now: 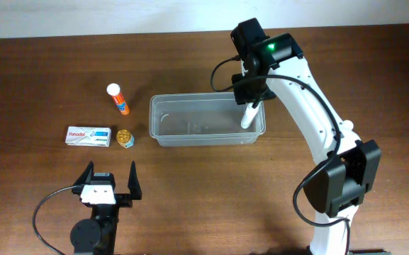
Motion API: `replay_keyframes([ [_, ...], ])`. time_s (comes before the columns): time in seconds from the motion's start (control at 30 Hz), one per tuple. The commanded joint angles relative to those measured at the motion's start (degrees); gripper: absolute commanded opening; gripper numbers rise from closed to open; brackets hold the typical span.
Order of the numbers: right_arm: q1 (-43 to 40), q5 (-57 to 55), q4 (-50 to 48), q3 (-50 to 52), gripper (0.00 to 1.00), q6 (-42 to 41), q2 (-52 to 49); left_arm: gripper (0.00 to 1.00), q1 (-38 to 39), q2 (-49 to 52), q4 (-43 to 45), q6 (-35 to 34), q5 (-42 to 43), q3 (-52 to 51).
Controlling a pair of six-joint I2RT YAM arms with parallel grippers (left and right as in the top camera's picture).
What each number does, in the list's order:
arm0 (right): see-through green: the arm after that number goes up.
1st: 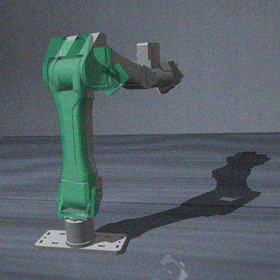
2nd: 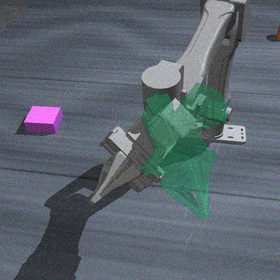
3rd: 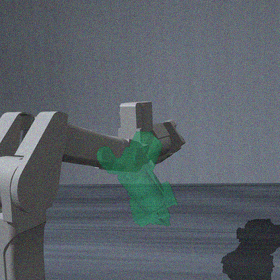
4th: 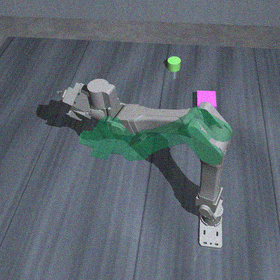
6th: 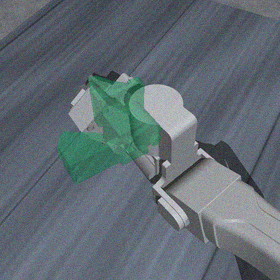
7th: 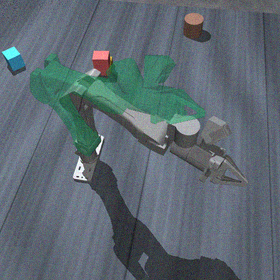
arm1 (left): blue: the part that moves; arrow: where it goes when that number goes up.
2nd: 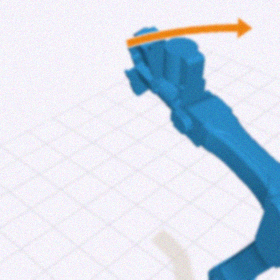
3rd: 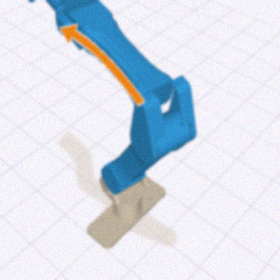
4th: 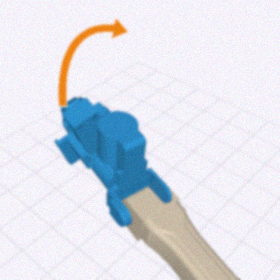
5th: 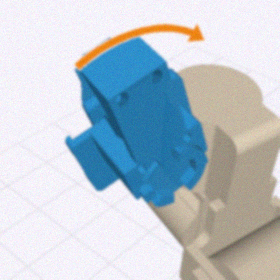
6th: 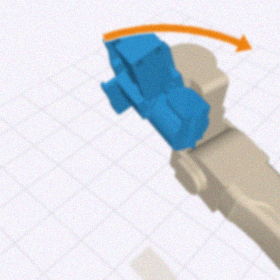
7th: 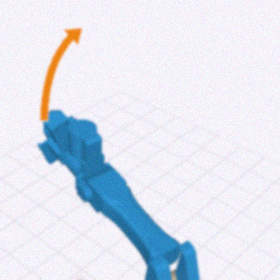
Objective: Pack container
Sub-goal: 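Open right gripper and withdraw toward the dark bottle, then grasp the small dark bottle with the right gripper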
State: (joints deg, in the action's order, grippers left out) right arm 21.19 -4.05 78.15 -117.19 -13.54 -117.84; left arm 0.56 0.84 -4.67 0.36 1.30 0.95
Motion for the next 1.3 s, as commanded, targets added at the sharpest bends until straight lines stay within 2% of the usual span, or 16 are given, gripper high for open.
replay_keyframes([
  [0.0, 0.1, -0.9, 1.0, -0.9, 0.39, -0.5, 1.9, 1.0, -0.3, -0.4, 0.0, -0.2, -0.2, -0.4],
  [0.13, -0.5, -1.0, 3.8, -2.6, 0.38, -0.9, 4.7, 1.0, -0.3, -0.4, 0.0, -0.2, -0.2, -0.4],
  [0.27, -4.3, -1.0, 10.2, -8.5, 0.4, -4.9, 9.8, 1.0, -0.3, -0.4, 0.0, -0.2, -0.2, -0.4],
  [0.4, -10.4, -0.8, 14.9, -10.3, 0.55, -7.4, 13.3, 1.0, -0.3, -0.4, 0.0, -0.2, -0.2, -0.4],
  [0.47, -16.5, -0.7, 18.3, -10.3, 0.64, -8.0, 14.4, 1.0, -0.3, -0.4, 0.0, -0.2, -0.2, -0.4],
  [0.53, -20.9, 0.2, 19.2, -9.9, 0.68, -7.3, 14.4, 1.0, -0.3, -0.4, 0.0, -0.2, -0.2, -0.4],
  [0.67, -28.7, 2.5, 19.2, -8.3, 0.7, -6.6, 14.3, 1.0, -0.3, -0.4, 0.0, -0.2, -0.2, -0.4],
  [0.93, -39.3, 2.5, 15.1, 1.7, 0.7, -1.9, 14.2, 1.0, -0.3, -0.4, 0.0, -0.2, -0.2, -0.4],
  [1.27, -40.4, 4.2, -0.6, 22.7, 0.7, 1.0, 14.2, 1.0, -0.3, -0.4, 0.0, -0.2, -0.2, -0.4],
])
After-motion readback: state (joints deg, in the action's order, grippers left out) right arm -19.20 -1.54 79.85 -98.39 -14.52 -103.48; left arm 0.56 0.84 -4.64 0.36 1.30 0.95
